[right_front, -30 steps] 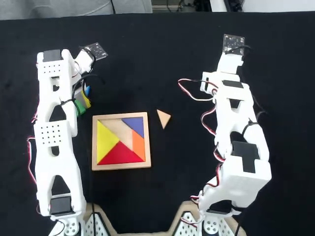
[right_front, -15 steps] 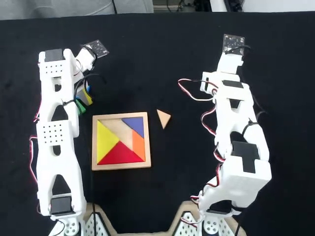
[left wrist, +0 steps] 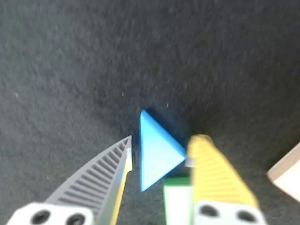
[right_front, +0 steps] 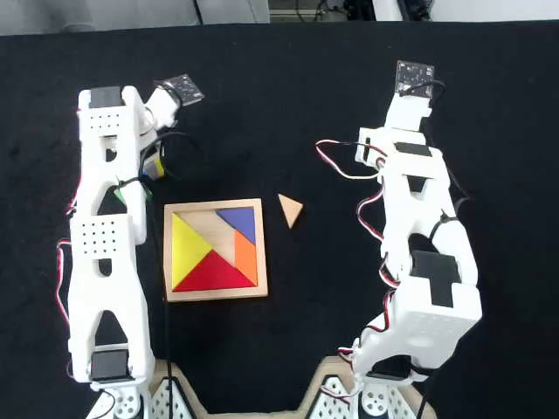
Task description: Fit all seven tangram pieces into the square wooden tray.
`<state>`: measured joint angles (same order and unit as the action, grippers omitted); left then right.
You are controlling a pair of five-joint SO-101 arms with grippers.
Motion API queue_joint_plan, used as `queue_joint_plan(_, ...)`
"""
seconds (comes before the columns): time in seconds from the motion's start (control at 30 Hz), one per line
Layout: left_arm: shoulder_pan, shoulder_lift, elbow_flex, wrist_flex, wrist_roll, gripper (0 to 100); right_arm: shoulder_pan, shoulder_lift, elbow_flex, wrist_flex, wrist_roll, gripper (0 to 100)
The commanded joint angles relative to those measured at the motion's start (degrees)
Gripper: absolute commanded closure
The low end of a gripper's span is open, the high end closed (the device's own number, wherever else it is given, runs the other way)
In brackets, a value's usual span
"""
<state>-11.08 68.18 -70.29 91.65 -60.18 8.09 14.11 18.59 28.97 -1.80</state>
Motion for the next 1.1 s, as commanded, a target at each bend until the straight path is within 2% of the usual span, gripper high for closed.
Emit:
queue_joint_plan(0.0,0.0,-0.3,-0.1,-0.2,0.5,89,-0.8,-0.6,-0.4,-1.3,0.4,98.1)
queue_joint_plan(0.4,0.2,-1.1,-0.7,3.3,0.6,89,-0.8,-0.6,-0.5,-1.3,0.4,98.1)
queue_joint_plan(0.5,1.5,-3.3,-5.1,9.1,0.6,89,-0.8,-0.6,-0.5,-1.3,0.4,98.1)
queue_joint_plan(0.6,3.0,-6.4,-7.0,9.2,5.3,89,-0.8,-0.6,-0.5,-1.3,0.4,98.1)
queue_joint_plan(0.7,4.5,-11.1,-5.6,9.3,5.7,89,-0.8,-0.6,-0.5,-1.3,0.4,98.1)
queue_joint_plan(0.87,7.7,-20.2,4.8,9.3,5.8,89,-0.8,-0.7,-0.5,-1.3,0.4,98.1)
queue_joint_plan(1.07,14.5,-36.4,26.7,9.3,5.5,89,-0.5,-0.7,-0.5,-1.3,0.4,98.1)
